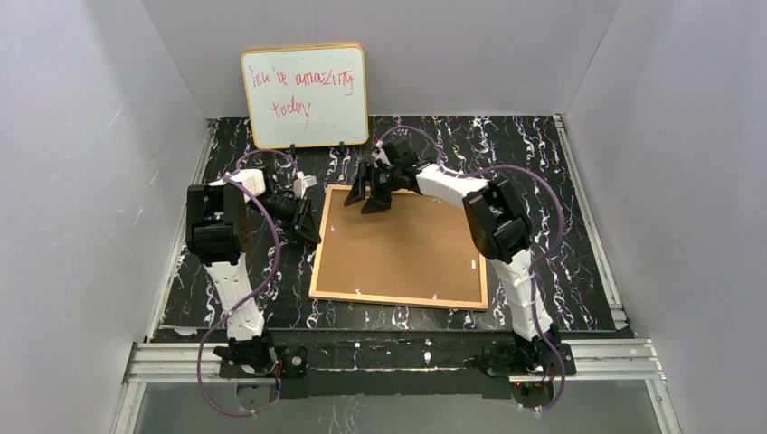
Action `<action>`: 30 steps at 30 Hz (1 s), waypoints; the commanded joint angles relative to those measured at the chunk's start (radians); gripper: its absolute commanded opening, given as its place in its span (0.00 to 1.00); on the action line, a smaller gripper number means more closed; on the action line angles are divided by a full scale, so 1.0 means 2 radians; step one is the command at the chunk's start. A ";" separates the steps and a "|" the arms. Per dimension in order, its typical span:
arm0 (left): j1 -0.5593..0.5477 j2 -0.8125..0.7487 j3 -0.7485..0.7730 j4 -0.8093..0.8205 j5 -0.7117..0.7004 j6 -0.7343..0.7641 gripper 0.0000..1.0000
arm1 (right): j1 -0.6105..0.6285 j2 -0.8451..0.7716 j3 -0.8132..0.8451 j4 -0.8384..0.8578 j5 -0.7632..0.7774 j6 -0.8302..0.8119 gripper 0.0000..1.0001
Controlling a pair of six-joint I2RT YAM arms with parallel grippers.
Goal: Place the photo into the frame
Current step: Install the photo frame at the center of the board.
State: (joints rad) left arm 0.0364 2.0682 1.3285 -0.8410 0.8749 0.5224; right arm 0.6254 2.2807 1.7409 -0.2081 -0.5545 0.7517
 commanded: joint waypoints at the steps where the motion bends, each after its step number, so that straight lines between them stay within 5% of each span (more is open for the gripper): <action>1: -0.005 0.009 -0.019 0.007 -0.018 0.009 0.17 | 0.022 0.014 0.042 0.009 -0.011 0.005 0.73; 30: -0.005 0.003 -0.020 0.018 -0.036 0.000 0.15 | 0.071 0.072 0.056 0.047 -0.049 0.056 0.68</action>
State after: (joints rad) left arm 0.0402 2.0682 1.3117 -0.8280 0.8799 0.4900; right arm 0.7464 2.3936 1.8366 -0.1455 -0.6342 0.8436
